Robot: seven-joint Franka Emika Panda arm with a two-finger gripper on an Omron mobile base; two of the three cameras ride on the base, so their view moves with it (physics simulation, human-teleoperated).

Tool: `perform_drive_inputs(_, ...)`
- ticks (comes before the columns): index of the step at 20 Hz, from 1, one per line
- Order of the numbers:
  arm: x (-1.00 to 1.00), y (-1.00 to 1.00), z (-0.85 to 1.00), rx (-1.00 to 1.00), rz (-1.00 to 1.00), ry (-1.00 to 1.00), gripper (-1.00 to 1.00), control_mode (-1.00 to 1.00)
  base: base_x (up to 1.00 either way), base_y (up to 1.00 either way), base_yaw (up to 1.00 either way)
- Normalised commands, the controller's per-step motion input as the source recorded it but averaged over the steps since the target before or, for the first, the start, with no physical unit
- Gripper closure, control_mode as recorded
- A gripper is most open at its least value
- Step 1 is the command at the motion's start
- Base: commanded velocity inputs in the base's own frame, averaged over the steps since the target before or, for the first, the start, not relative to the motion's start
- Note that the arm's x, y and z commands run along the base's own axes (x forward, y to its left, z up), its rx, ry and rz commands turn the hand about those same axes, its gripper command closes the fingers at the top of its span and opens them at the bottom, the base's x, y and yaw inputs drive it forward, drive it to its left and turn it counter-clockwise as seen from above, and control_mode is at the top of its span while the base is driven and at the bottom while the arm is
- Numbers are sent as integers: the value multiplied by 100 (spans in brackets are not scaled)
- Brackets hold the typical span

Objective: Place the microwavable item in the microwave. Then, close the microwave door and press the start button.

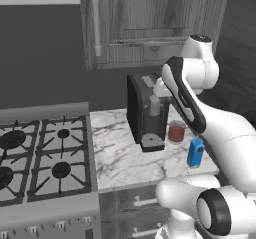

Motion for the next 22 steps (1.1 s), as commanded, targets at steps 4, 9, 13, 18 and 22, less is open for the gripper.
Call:
perform_drive_inputs(4,-9,4,-7,0,0,0,-100,-100,0,0,0)
perform_drive_inputs(9,-4,-21,-82,0,0,3,-100,-100,0,0,0)
perform_drive_inputs(13,-33,-74,-35,8,0,-2,-100,-100,0,0,0)
perform_drive_inputs(18,10,-49,0,1,3,1,-100,-100,0,0,0)
perform_drive_inputs(22,39,-26,-17,0,7,9,-100,-100,0,0,0)
